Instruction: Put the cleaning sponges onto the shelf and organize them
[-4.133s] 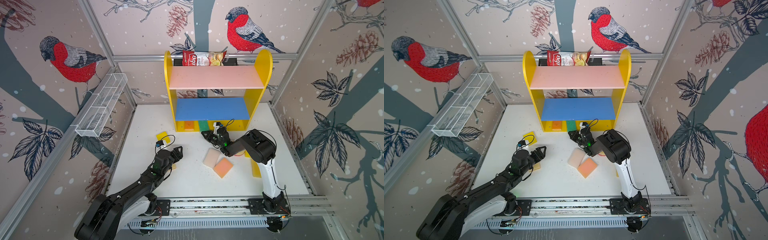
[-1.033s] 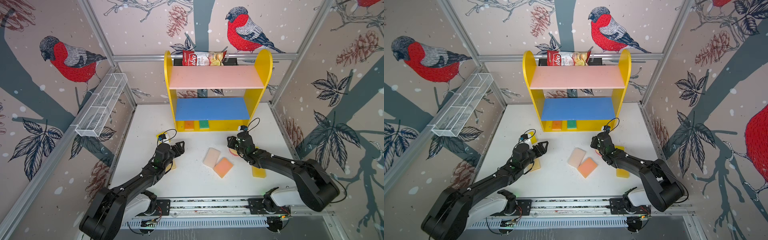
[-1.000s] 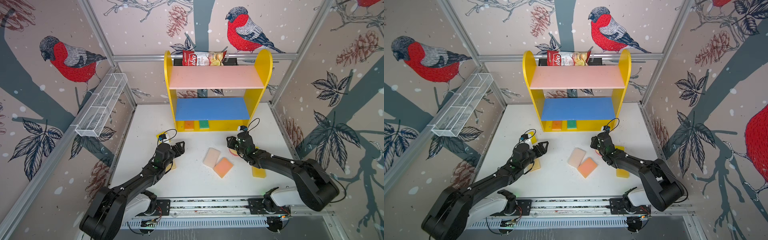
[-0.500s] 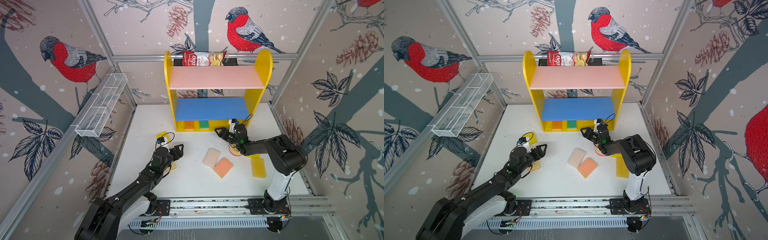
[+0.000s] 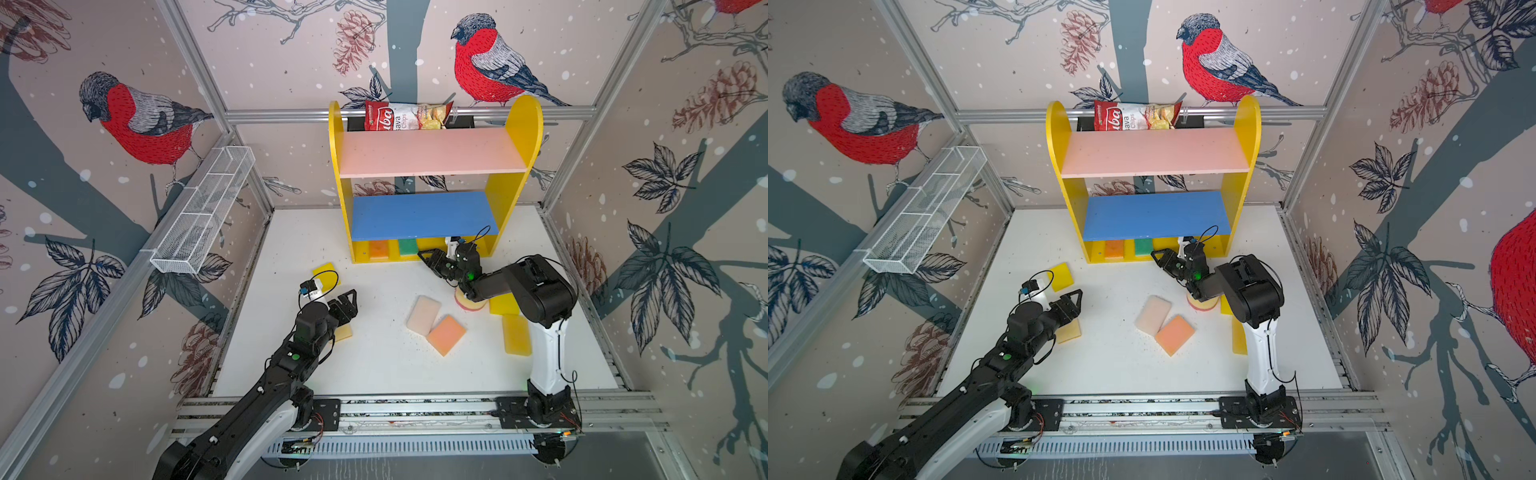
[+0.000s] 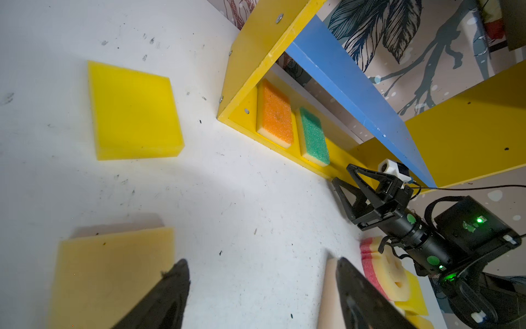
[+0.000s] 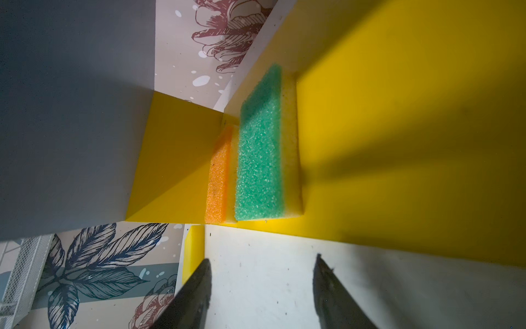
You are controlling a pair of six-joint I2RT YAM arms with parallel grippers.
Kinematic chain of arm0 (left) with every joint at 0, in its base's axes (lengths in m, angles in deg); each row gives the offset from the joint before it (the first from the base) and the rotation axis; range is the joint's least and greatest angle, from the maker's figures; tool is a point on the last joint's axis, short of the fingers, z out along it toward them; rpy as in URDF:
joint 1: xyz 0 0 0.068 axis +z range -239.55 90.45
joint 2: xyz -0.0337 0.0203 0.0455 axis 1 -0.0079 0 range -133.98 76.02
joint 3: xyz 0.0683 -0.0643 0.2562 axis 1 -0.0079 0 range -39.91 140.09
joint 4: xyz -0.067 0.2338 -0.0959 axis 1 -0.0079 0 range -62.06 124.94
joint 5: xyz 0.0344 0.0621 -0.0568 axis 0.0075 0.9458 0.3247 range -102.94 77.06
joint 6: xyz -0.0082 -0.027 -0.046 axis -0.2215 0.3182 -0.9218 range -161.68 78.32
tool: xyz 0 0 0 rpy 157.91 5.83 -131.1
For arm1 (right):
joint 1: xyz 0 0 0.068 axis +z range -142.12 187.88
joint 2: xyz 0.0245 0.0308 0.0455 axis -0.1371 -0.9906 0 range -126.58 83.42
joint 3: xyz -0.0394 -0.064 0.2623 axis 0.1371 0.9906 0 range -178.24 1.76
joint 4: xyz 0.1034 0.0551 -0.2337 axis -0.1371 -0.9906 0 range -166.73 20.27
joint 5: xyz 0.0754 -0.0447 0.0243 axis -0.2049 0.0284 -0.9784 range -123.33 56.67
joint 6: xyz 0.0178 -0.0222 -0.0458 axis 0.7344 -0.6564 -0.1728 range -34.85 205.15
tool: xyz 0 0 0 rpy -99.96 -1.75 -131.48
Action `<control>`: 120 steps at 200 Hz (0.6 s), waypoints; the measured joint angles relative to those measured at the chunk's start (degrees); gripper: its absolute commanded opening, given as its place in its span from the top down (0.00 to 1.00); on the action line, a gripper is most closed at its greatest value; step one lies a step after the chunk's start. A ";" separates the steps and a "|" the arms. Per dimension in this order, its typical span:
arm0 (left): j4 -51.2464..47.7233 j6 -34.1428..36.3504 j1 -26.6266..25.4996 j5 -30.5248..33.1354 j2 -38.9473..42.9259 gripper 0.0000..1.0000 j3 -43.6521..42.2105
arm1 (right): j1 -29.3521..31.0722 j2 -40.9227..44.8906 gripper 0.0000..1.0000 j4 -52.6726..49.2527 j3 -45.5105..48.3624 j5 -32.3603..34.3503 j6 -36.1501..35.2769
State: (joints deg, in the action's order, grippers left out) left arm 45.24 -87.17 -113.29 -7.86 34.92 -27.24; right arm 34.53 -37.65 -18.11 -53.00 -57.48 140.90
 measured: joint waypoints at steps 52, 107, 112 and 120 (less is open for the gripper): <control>-0.74 0.07 0.07 0.33 0.09 0.20 -0.24 | 0.70 -2.40 0.73 3.15 -1.01 1.53 2.69; -1.81 -0.20 0.28 0.31 1.86 0.20 -1.84 | 1.40 -5.42 0.66 6.43 -2.01 4.76 5.86; -1.99 -0.20 0.28 0.31 2.10 0.20 -1.99 | 1.49 -5.46 0.66 6.56 -2.12 5.01 5.86; -2.12 -0.22 0.28 0.35 2.43 0.20 -2.21 | 1.64 -5.49 0.65 6.58 -2.23 5.27 5.90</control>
State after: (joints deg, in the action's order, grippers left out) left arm 43.12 -87.39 -113.01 -7.51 37.35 -29.45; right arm 36.17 -43.14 -11.53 -55.23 -52.21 146.80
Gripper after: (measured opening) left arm 0.800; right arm 0.336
